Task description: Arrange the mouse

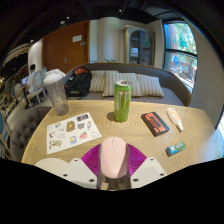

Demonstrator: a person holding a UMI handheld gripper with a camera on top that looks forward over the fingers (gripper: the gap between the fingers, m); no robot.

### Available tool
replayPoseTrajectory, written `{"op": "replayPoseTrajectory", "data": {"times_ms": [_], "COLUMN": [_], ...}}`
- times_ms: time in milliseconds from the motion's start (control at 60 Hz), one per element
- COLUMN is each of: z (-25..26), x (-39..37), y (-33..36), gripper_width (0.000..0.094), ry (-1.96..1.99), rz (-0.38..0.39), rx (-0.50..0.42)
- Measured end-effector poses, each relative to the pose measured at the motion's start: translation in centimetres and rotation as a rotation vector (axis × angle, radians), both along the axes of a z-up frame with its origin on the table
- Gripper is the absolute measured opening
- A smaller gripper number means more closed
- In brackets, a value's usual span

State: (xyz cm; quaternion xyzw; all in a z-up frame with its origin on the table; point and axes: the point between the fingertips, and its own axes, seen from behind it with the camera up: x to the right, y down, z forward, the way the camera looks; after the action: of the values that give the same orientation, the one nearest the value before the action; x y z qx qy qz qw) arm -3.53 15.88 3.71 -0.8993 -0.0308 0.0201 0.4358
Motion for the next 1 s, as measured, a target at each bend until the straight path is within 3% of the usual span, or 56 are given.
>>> {"op": "replayPoseTrajectory", "data": {"times_ms": [150, 333, 450, 517, 633, 667, 700, 717, 767, 1000], "z": [3.4, -1.9, -4.7, -4.7, -4.7, -4.5, -3.6, -2.9, -0.9, 5.3], "x": [-7.6, -15.5, -16.8, -16.6, -16.5, -16.4, -16.5, -16.4, -16.1, -12.1], "y": [-6.1, -12.9, -14.9, -14.8, -15.7, -16.1, -16.4, -16.5, -17.1, -20.9], "gripper_width": [0.0307, 0.0308, 0.0315, 0.0392, 0.0521, 0.0630, 0.0835, 0.0866, 0.0829, 0.0849], "ry": [0.019, 0.044, 0.005, -0.009, 0.002, 0.016, 0.030, 0.034, 0.042, 0.056], "rz": [0.011, 0.007, -0.052, -0.093, -0.130, -0.139, -0.144, -0.146, -0.152, -0.205], "rx": [0.044, -0.015, -0.022, -0.007, -0.088, -0.112, -0.107, -0.101, -0.078, -0.077]}}
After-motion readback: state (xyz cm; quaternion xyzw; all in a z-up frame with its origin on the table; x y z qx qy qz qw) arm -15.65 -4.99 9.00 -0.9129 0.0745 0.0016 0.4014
